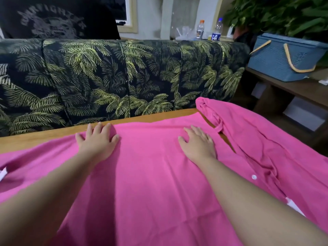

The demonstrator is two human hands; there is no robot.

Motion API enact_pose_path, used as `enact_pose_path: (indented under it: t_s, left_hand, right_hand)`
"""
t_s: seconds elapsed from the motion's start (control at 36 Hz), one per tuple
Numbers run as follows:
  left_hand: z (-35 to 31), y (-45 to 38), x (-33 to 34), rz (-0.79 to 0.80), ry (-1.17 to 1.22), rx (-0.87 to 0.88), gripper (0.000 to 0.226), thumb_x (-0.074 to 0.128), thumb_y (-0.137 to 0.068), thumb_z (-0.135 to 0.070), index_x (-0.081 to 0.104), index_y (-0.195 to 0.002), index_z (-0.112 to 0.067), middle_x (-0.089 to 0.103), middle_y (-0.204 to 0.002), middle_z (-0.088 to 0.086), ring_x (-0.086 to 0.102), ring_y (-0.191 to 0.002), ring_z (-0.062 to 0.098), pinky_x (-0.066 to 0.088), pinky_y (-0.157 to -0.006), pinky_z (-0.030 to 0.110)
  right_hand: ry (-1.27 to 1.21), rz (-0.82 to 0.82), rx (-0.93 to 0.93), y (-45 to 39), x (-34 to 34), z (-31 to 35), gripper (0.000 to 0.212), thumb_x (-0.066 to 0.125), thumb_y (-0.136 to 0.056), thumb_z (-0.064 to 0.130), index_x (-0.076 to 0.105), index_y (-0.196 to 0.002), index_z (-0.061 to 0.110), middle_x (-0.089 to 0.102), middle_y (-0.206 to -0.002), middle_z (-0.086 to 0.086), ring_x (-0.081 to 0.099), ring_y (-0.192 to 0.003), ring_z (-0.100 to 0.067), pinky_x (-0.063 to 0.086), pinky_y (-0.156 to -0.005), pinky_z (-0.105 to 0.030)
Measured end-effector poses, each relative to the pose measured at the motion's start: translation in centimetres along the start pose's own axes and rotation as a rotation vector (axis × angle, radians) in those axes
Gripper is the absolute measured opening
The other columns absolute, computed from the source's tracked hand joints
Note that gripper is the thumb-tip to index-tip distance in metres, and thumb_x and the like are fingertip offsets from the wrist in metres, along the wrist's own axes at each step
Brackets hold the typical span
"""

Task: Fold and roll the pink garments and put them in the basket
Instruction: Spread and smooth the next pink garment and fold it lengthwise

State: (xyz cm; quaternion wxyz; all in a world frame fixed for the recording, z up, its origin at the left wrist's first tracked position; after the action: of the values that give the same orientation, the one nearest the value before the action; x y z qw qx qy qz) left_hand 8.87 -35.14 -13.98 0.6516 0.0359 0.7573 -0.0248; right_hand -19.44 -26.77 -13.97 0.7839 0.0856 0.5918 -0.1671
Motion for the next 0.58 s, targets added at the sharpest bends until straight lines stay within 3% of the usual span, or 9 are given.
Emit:
enact_pose_path:
  t_s: [0.11, 0.19, 0.28, 0.36, 0.47, 0.58]
  left_hand:
    - [-0.2, -1.6, -1.2, -0.069, 0.0, 0.043, 0.05, 0.044, -0.095, -0.049, 0.045, -0.137, -0.022, 0.047, -0.138, 0.007, 0.041, -0.131, 0.028, 0.02, -0.11, 0.053]
    - [-0.8, -1.6, -2.1, -0.146, 0.023, 0.153, 0.028, 0.055, -0.092, -0.04, 0.062, -0.114, -0.023, 0.057, -0.116, 0.004, 0.051, -0.117, 0.026, 0.027, -0.102, 0.044]
    - [-1.6, -0.6, -2.6, -0.248, 0.065, 0.308, 0.012, 0.064, -0.088, -0.032, 0.06, -0.093, -0.021, 0.058, -0.098, 0.003, 0.056, -0.101, 0.028, 0.033, -0.089, 0.042]
    - [-2.2, 1.1, -2.4, -0.235, 0.15, 0.511, 0.021, 0.064, -0.08, -0.021, 0.043, -0.077, -0.024, 0.054, -0.08, -0.002, 0.058, -0.08, 0.032, 0.041, -0.07, 0.038]
    - [-2.8, 3.4, -1.4, -0.212, 0.146, 0.738, 0.018, 0.043, -0.074, -0.041, 0.042, -0.077, -0.023, 0.047, -0.07, -0.01, 0.055, -0.068, 0.026, 0.037, -0.063, 0.031]
    - [-3.5, 4.5, -0.5, -0.142, 0.182, 0.811, 0.025, 0.043, -0.08, -0.041, 0.047, -0.1, -0.026, 0.061, -0.085, -0.005, 0.058, -0.083, 0.021, 0.046, -0.072, 0.031]
  right_hand:
    - [-0.039, -0.128, 0.026, 0.5, -0.4, 0.2, 0.055, 0.042, -0.094, 0.044, 0.041, -0.143, 0.02, 0.035, -0.152, -0.001, 0.024, -0.143, -0.018, 0.016, -0.118, -0.04]
    - [-0.061, -0.226, 0.038, 0.9, -0.7, 0.3, 0.048, 0.047, -0.093, 0.038, 0.047, -0.136, 0.017, 0.045, -0.142, -0.002, 0.032, -0.136, -0.019, 0.023, -0.112, -0.04]
    - [-0.061, -0.26, 0.026, 1.1, -0.8, 0.4, 0.044, 0.048, -0.093, 0.035, 0.048, -0.133, 0.017, 0.047, -0.139, -0.001, 0.034, -0.134, -0.019, 0.024, -0.11, -0.04]
    - [-0.054, -0.264, 0.011, 1.1, -0.8, 0.4, 0.044, 0.048, -0.093, 0.033, 0.049, -0.133, 0.017, 0.047, -0.139, -0.001, 0.035, -0.134, -0.019, 0.024, -0.11, -0.039]
    - [-0.045, -0.261, -0.005, 1.1, -0.7, 0.5, 0.043, 0.048, -0.093, 0.032, 0.05, -0.133, 0.017, 0.049, -0.139, -0.001, 0.036, -0.133, -0.019, 0.024, -0.11, -0.039]
    - [-0.056, -0.251, 0.001, 1.2, -0.7, 0.5, 0.043, 0.047, -0.093, 0.031, 0.049, -0.134, 0.016, 0.049, -0.139, -0.001, 0.036, -0.133, -0.02, 0.026, -0.11, -0.041]
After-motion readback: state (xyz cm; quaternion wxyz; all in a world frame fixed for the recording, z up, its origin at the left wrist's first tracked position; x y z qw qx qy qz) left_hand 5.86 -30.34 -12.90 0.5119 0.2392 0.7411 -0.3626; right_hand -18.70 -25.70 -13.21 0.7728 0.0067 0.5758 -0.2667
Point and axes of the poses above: each hand's wrist, its own y-axis away from the middle knuckle, its own x-axis out of the palm, z = x × y, the point moved 2 cm from there along -y, towards the middle knuckle
